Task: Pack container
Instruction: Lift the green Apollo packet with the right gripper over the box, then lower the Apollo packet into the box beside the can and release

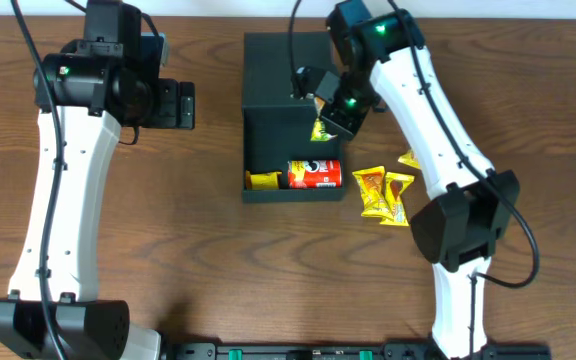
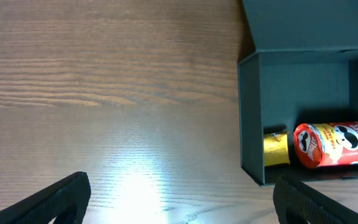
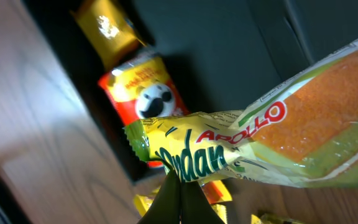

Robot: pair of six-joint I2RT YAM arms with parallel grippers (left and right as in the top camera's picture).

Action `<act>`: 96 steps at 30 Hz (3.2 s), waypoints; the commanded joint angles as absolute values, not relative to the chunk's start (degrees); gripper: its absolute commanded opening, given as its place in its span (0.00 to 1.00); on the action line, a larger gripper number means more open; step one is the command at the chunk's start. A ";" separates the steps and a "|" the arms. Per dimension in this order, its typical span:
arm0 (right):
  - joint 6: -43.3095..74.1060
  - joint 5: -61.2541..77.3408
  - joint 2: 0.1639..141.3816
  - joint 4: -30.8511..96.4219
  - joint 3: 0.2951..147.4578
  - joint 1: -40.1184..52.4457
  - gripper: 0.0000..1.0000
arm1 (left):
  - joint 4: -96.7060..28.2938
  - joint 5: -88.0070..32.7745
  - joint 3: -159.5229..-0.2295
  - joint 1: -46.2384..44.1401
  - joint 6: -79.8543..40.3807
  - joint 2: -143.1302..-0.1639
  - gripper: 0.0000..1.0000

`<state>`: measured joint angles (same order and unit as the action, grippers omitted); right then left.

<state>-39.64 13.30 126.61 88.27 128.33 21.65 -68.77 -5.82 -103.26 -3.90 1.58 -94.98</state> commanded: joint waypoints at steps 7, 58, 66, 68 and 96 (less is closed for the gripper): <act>-41.45 14.87 126.39 80.44 118.06 22.44 0.01 | -68.82 -6.04 -103.66 -1.10 3.25 -95.46 0.95; -27.03 20.36 126.78 67.68 115.20 26.52 0.01 | -69.58 -6.85 -103.66 -1.02 3.29 -95.46 0.95; -23.05 10.72 126.78 59.72 106.69 29.10 0.01 | -69.56 -5.96 -103.66 -0.32 3.27 -95.46 0.95; -21.26 10.13 126.54 60.01 107.24 28.91 0.01 | -69.30 -5.96 -103.66 -0.32 3.27 -95.46 0.95; -12.80 3.29 122.56 60.36 106.15 26.44 0.01 | -68.51 -5.82 -103.66 -0.32 3.27 -95.48 0.95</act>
<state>-14.90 3.60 126.48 60.27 104.01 26.44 -68.55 -6.61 -103.26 -0.64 2.85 -95.07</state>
